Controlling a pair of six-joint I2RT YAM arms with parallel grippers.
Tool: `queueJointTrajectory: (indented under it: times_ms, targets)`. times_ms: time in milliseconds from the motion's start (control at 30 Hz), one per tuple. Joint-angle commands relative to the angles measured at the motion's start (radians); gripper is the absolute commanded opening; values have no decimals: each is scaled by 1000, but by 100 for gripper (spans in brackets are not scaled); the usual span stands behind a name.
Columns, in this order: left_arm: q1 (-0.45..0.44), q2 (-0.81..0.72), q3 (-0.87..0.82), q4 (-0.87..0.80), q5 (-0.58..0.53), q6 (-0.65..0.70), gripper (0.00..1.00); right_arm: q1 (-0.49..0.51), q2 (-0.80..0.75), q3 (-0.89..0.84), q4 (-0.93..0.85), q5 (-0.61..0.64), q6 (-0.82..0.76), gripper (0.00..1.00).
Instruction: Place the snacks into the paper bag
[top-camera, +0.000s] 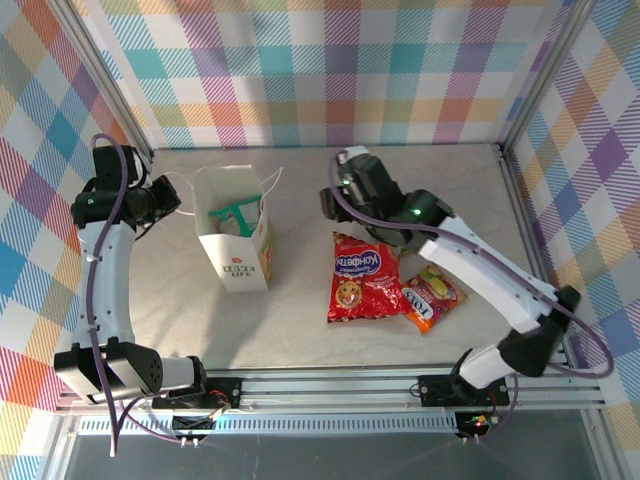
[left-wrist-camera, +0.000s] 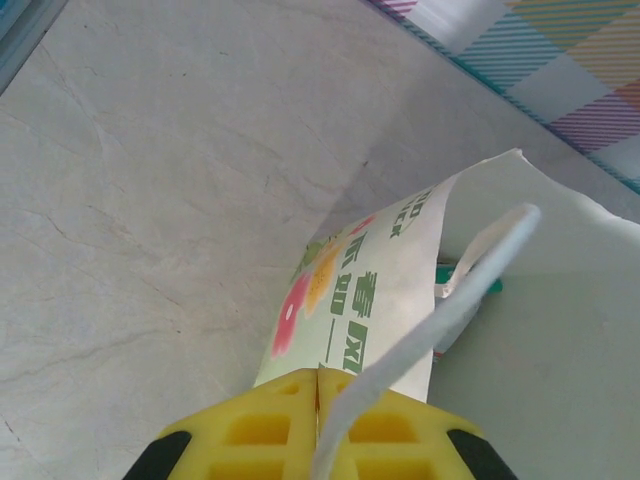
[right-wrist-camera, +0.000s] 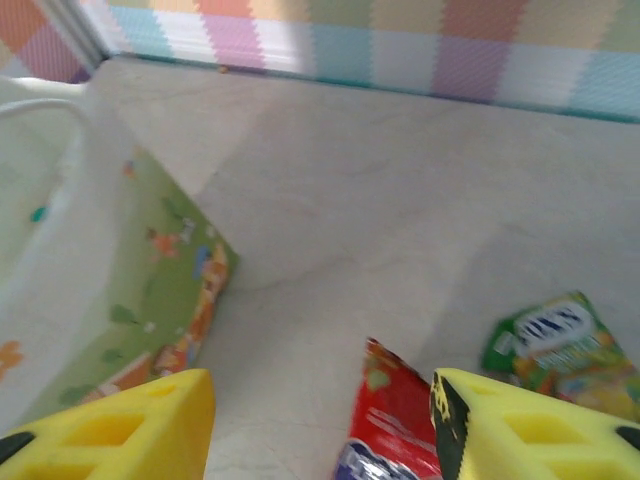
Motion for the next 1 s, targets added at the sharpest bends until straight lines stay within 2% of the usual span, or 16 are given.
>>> queueJointTrajectory:
  times_ms: [0,367,667,967]
  targets:
    - [-29,20,29,-35,-42,29,8,-48,-115,-113,17,15,87,60]
    - [-92,33,37,-49,-96,52,10,-233,-304,-367,-30,-108,173,69]
    - [-100,22,33,-68,-128,72,11,-288,-355,-520,-39,-161,234,72]
    - [-100,31,31,-68,-129,72,11,-332,-337,-570,-17,-190,249,74]
